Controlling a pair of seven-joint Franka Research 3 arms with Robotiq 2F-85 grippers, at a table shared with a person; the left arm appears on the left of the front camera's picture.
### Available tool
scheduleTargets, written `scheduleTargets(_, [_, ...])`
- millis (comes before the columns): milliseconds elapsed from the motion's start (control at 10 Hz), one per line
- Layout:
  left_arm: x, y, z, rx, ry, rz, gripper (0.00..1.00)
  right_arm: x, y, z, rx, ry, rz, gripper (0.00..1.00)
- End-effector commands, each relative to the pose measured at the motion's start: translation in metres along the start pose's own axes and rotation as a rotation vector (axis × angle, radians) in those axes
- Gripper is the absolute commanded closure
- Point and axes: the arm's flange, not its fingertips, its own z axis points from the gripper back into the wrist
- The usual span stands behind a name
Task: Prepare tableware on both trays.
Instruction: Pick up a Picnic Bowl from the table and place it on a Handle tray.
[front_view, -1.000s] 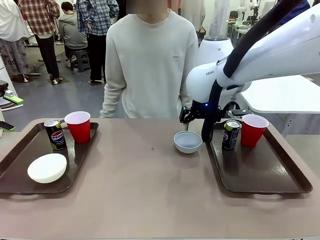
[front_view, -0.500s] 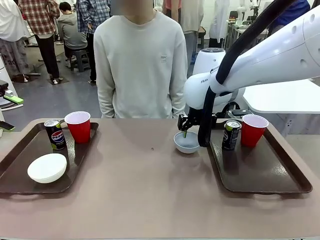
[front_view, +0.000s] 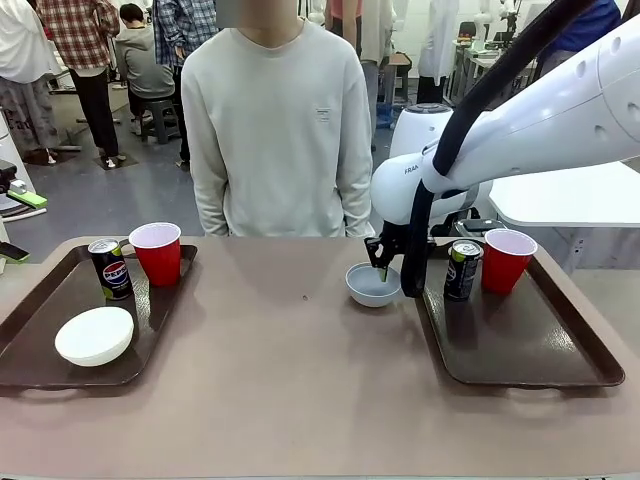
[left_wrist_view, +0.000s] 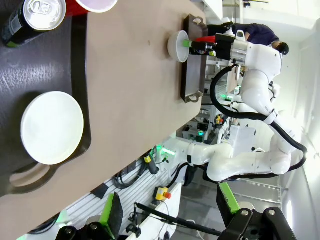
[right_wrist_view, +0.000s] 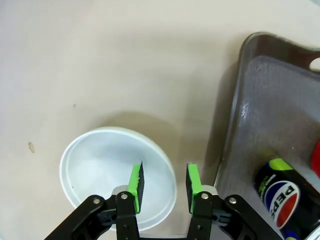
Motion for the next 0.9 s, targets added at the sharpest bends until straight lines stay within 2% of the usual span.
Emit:
scheduleTargets(0, [-0.0017,-0.0006,0.0018,-0.013,0.000,-0.007,0.00,0.0016,0.0058,-0.0048,-0.045,-0.055,-0.019,0.53])
scheduleTargets(200, [-0.0017,-0.0006,0.0018,-0.013,0.000,-0.007,0.00,0.0027,0.0045,-0.0053,-0.039,-0.043,-0.014,0.53])
scheduleTargets(300, [-0.0017,-0.0006,0.0018,-0.013,0.000,-0.007,0.00,0.0045,0.0031,-0.0067,-0.032,-0.016,-0.018,0.73])
scheduleTargets(400, [-0.0017,-0.0006,0.0018,-0.013,0.000,-0.007,0.00,0.0047,0.0024,-0.0073,-0.027,-0.007,-0.020,0.73])
scheduleTargets(500, [-0.0017,-0.0006,0.0018,-0.013,0.000,-0.007,0.00,0.0047,0.0022,-0.0072,-0.024,-0.001,-0.022,0.92])
scheduleTargets(600, [-0.0017,-0.0006,0.0018,-0.013,0.000,-0.007,0.00,0.0043,0.0018,-0.0071,-0.023,0.004,-0.021,0.78])
scheduleTargets(700, [-0.0017,-0.0006,0.0018,-0.013,0.000,-0.007,0.00,0.0039,0.0017,-0.0059,-0.021,0.006,-0.022,1.00])
scheduleTargets(800, [-0.0017,-0.0006,0.0018,-0.013,0.000,-0.007,0.00,0.0017,0.0011,-0.0006,-0.018,0.008,-0.022,0.97])
